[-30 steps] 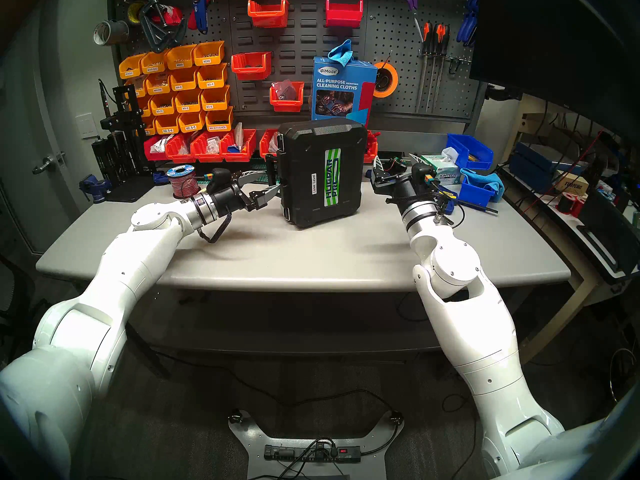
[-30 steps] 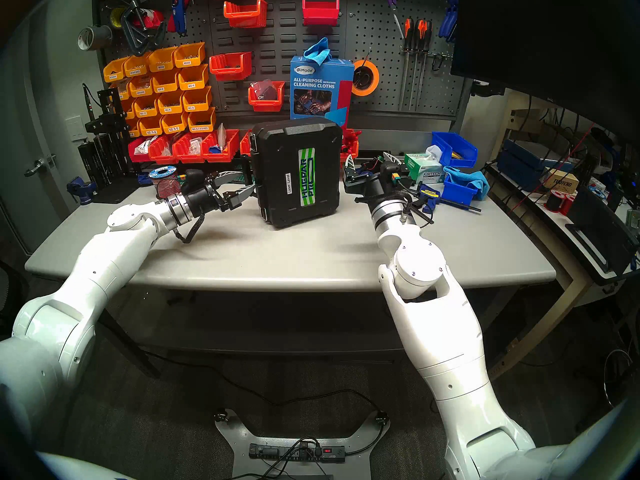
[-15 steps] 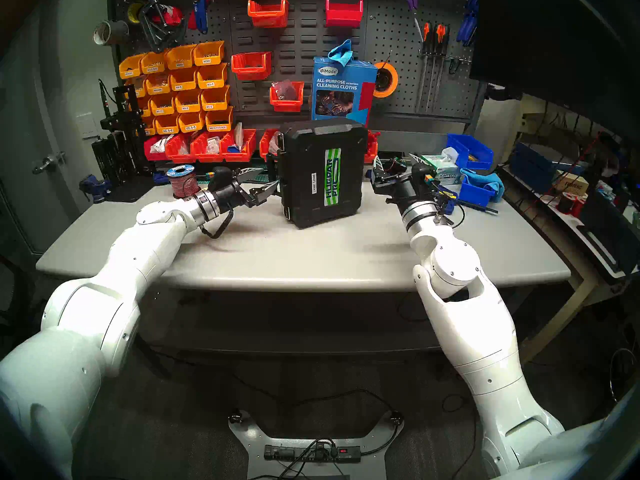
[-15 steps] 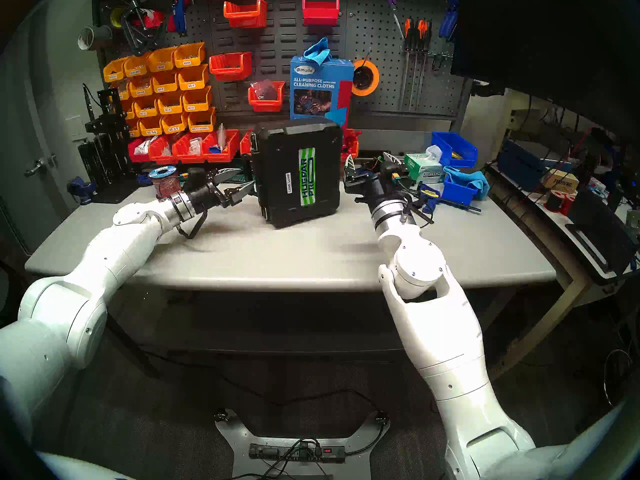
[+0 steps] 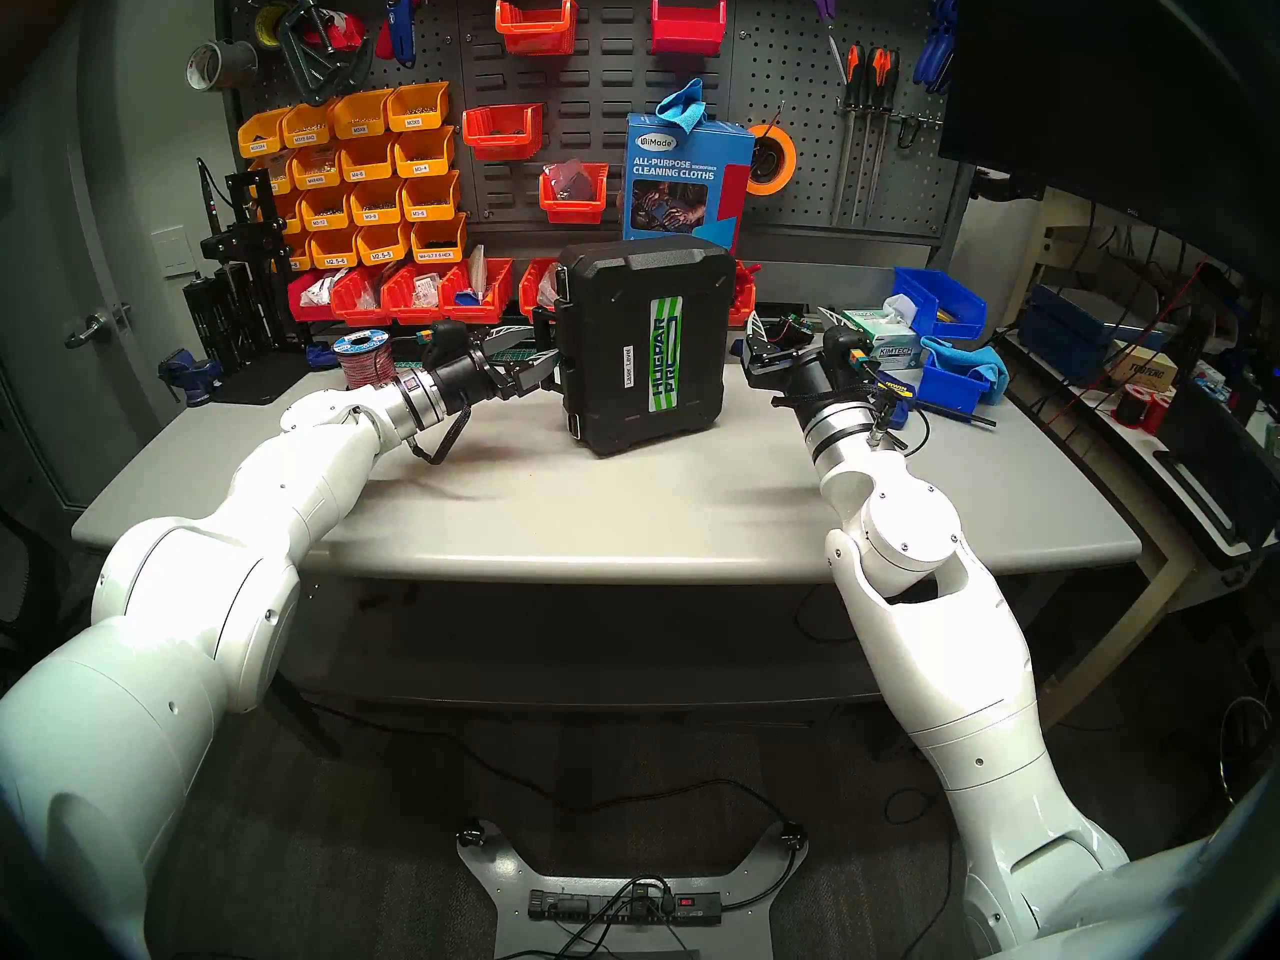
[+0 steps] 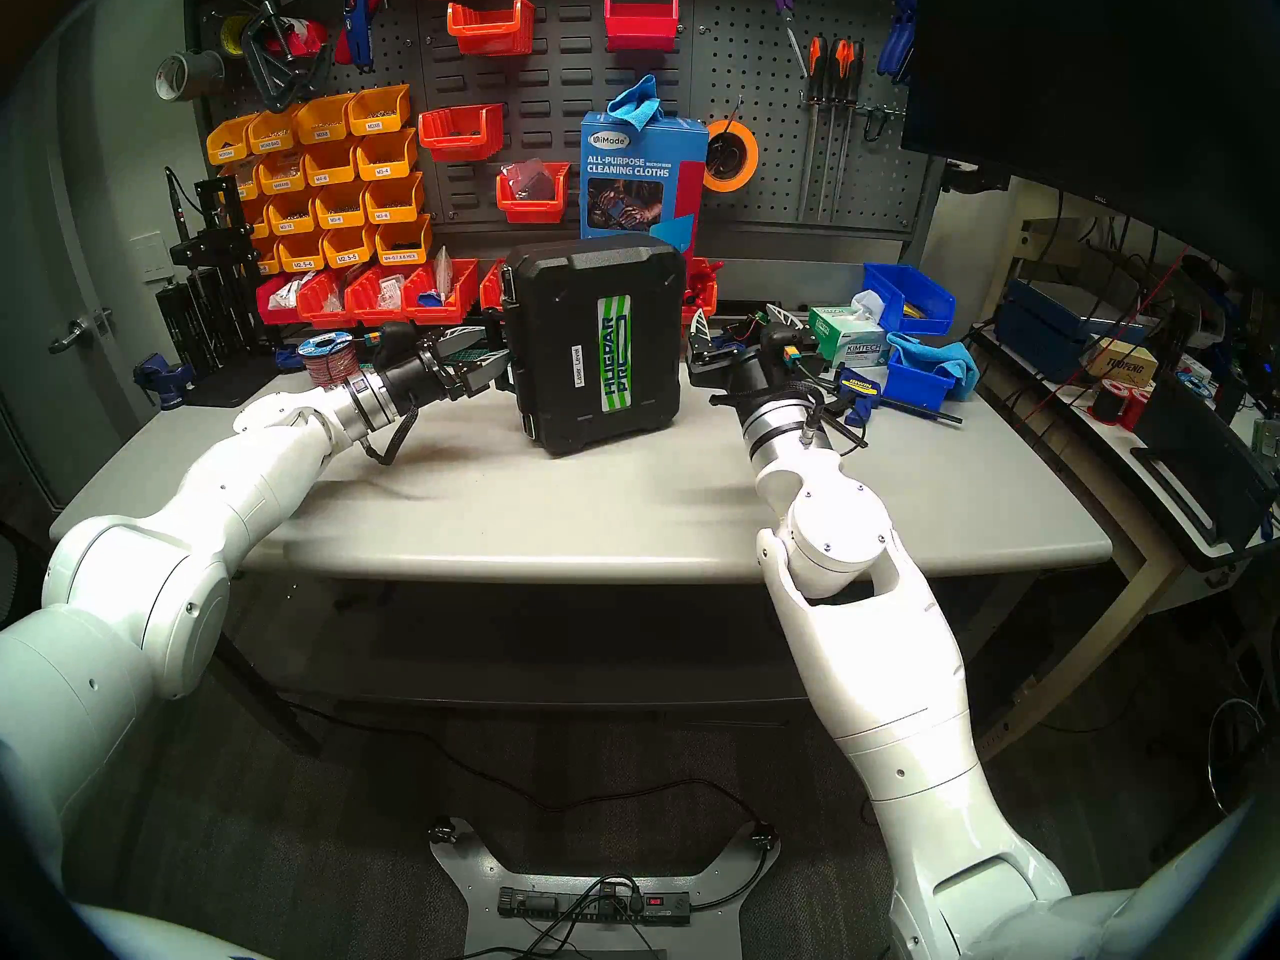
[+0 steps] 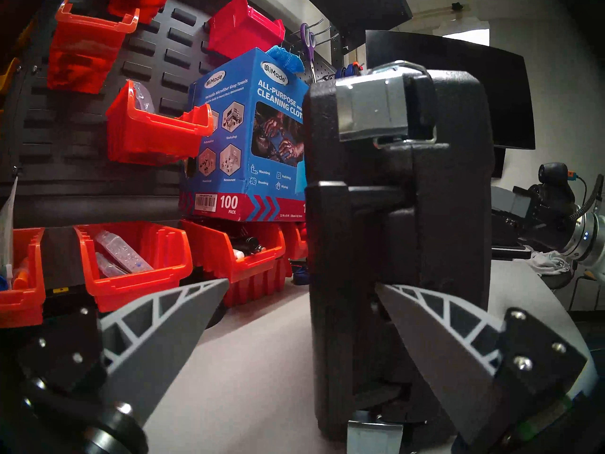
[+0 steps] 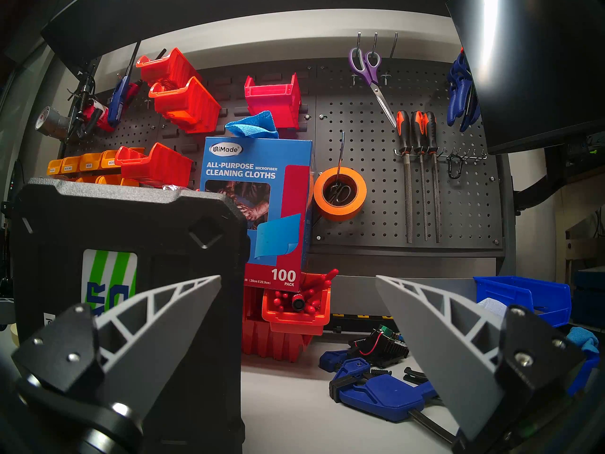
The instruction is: Open the tool box
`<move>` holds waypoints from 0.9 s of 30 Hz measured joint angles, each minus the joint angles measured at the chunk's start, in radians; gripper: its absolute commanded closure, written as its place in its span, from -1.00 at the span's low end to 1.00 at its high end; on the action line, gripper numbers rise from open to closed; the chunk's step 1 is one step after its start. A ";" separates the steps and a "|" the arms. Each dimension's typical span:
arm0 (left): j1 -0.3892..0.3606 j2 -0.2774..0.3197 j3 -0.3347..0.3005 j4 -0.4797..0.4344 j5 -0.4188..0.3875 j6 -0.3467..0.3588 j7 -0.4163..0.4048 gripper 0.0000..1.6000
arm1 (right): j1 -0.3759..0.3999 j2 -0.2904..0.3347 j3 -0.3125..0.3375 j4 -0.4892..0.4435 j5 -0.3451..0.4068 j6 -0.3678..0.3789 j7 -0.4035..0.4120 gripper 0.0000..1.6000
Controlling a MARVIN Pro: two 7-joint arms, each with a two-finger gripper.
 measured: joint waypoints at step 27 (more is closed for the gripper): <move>-0.069 -0.033 -0.045 0.138 -0.014 0.049 -0.205 1.00 | 0.000 0.000 0.000 0.000 0.000 0.000 0.000 -1.00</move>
